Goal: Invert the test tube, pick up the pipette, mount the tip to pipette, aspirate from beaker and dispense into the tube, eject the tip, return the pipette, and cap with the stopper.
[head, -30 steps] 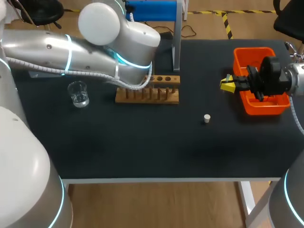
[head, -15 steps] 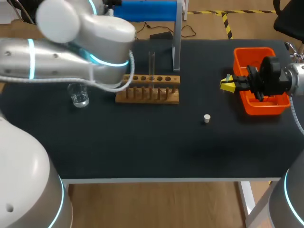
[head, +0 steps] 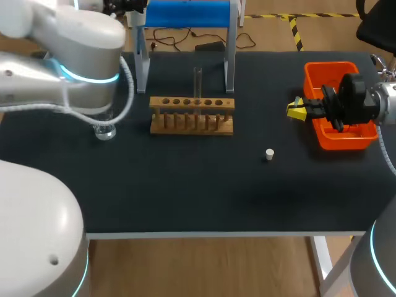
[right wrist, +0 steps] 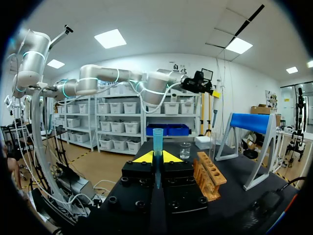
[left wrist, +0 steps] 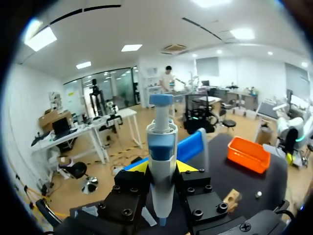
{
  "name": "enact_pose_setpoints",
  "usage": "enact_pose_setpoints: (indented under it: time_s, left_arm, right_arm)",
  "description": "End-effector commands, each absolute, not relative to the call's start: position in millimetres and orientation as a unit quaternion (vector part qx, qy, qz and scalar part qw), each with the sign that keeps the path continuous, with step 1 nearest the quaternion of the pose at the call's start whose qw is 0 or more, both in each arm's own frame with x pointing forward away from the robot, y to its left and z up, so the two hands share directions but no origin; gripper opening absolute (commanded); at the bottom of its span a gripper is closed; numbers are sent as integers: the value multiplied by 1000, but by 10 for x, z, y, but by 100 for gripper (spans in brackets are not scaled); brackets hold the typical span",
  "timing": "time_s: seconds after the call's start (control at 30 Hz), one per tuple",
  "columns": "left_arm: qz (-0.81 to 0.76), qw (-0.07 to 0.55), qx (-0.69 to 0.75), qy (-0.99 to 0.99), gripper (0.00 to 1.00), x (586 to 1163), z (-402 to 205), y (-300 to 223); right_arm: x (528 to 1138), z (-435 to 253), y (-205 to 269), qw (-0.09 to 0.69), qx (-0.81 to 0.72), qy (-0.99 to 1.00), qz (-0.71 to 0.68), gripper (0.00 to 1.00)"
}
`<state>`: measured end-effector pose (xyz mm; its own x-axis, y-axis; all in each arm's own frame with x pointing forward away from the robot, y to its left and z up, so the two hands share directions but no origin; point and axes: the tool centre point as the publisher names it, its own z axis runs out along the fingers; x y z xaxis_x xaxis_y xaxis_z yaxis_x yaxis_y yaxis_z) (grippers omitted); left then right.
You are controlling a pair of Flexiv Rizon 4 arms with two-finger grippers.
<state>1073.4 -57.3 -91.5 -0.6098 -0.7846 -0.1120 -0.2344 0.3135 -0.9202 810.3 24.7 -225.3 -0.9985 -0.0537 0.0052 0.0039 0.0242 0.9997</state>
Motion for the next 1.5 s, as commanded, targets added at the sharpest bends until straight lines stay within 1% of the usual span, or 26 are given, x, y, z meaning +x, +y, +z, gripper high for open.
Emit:
enact_pose_setpoints:
  time_s: [0.03, 0.63, 0.8, 0.9, 1.23, 1.5]
  left_arm:
    - [-523, 115, -215, 816, 0, 10471, -761, -467]
    - [-523, 115, -215, 816, 0, 10471, -761, -467]
    - [-528, 88, -143, 832, 0, 10212, -537, -756]
    - [-540, 83, -106, 831, 0, 10040, -414, -919]
    - [-584, 83, -69, 805, 0, 9448, -239, -1349]
    - [-583, 58, -51, 809, 0, 9092, -292, -1633]
  right_arm:
    - [8097, -2255, 243, 20, 17, -715, -698, 0]
    - [8097, -2255, 243, 20, 17, -715, -698, 0]
    - [8097, -2255, 243, 20, 17, -715, -698, 0]
    - [8097, -2255, 243, 20, 17, -715, -698, 0]
    - [8097, -2255, 243, 20, 17, -715, -698, 0]
    - [8097, -2255, 243, 20, 17, -715, -698, 0]
